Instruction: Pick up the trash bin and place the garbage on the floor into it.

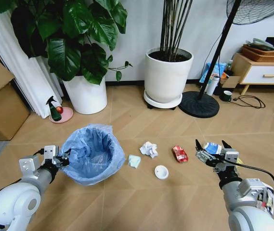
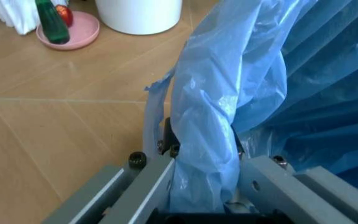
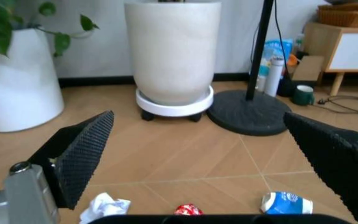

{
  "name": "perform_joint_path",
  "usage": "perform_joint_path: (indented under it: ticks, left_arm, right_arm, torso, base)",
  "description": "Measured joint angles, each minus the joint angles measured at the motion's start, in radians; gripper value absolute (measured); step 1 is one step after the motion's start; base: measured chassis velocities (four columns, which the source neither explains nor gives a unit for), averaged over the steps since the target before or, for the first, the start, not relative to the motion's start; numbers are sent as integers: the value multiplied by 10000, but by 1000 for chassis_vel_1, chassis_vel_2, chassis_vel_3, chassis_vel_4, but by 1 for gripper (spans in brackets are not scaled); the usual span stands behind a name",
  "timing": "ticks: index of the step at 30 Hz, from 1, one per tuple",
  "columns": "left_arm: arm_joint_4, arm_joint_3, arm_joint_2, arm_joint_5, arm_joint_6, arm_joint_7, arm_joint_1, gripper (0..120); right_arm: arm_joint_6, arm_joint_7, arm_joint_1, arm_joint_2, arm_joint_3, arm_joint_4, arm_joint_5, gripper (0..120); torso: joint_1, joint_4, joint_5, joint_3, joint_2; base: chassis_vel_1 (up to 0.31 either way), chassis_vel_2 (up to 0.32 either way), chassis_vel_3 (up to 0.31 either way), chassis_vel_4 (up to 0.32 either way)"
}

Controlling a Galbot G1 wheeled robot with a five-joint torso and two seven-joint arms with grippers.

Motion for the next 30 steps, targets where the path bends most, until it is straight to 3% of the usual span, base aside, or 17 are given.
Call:
perform_joint_path:
  ticks: [9,19,30]
  left_arm:
    - [146,73,23,-19,-48,-4,-120,0]
    - [252,187,57,-45,-61,45,-196,0]
    - [244,226,-3,75,-73,43,-135,0]
  right_arm:
    - [-199,164,755,-478,22,-1293,82,100]
    - [-259,221,1746,-1315,-587,-3810,251,100]
    - [-792,42,3317,-2266,-2668,-6870,908,100]
  torso:
    - [-6,4,4,-6,0]
    - [-4,2,4,-3,2]
    - [-4,3,6,-3,2]
  base:
    - [23,-8,-30,17]
    - [6,-3,-6,5]
    - [0,0,0,0]
